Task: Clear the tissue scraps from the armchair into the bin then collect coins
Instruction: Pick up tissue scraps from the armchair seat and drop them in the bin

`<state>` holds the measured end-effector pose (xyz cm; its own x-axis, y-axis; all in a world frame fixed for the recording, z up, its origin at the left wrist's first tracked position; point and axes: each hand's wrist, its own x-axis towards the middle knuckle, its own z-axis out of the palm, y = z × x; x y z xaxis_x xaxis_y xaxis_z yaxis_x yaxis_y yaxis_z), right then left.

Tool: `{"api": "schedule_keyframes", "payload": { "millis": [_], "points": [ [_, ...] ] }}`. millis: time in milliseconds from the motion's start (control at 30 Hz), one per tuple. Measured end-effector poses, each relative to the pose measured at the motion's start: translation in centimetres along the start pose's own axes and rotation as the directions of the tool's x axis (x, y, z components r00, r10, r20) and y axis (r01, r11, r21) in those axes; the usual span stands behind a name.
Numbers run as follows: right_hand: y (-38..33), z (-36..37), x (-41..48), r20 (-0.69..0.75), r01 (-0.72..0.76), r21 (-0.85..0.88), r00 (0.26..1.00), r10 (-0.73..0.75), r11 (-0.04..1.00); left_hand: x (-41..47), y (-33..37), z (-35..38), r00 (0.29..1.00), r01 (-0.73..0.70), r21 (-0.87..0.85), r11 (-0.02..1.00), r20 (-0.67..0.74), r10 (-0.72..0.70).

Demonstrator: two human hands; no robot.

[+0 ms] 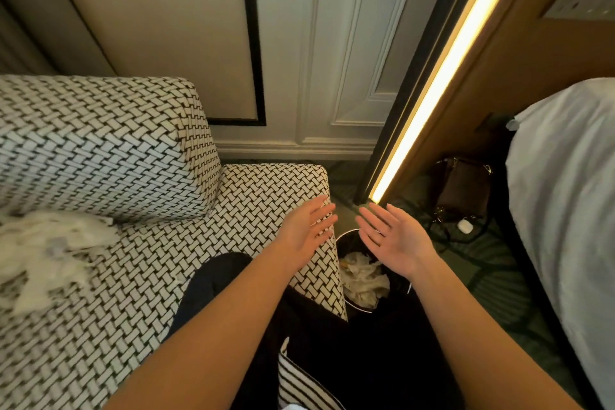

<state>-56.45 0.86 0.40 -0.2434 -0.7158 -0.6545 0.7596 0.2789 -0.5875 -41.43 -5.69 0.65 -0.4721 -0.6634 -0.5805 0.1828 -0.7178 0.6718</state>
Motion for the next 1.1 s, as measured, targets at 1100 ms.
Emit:
{"api": "schedule_keyframes", "payload": {
  "millis": [1100],
  "points": [
    [26.3,30.5,4.8,0.447,0.425,-0.876,0.893,0.051,0.230,-12.6,1.2,-41.9,0.512,0.660,0.594,0.460,-0.804,0.304]
  ]
}}
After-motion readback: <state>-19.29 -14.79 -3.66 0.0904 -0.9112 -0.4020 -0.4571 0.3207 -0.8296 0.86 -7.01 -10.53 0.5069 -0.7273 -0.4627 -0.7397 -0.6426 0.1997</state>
